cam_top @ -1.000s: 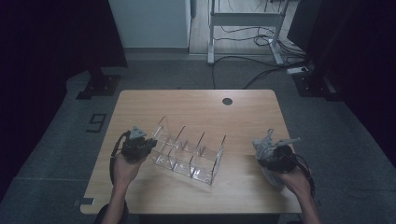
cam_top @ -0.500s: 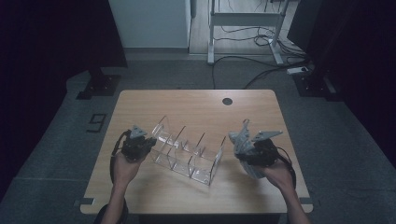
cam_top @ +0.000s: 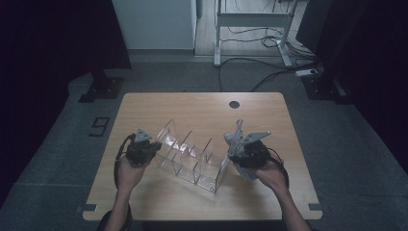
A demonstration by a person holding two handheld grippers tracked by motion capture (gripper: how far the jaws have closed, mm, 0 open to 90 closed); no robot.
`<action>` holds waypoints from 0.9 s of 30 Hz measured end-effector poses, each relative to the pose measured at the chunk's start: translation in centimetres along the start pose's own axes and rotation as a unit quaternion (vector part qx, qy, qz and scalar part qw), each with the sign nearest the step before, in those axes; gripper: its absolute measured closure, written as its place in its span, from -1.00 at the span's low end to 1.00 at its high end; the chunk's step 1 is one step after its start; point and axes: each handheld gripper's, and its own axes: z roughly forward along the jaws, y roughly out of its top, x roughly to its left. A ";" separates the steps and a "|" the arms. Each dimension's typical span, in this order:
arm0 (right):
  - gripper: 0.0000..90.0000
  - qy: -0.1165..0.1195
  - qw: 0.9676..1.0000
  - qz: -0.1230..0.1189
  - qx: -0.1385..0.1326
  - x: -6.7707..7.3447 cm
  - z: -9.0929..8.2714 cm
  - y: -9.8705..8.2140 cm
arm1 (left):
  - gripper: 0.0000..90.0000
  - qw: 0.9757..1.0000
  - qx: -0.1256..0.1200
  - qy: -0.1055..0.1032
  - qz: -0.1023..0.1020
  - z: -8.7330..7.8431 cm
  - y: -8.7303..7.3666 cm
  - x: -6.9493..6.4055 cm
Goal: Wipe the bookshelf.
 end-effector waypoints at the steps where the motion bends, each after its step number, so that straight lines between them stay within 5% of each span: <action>1: 0.29 0.001 1.000 -0.001 0.001 0.0 0.0 0.0 | 0.88 1.000 0.001 0.003 -0.001 0.0 0.0 0.0; 11: 0.31 0.012 1.000 -0.029 0.006 1.0 -0.2 0.0 | 0.89 0.999 0.011 0.041 0.000 0.3 0.4 -0.8; 27: 0.32 0.043 0.998 -0.049 0.009 3.8 -1.0 -0.4 | 0.88 0.999 0.015 0.050 -0.004 0.4 0.4 -1.1</action>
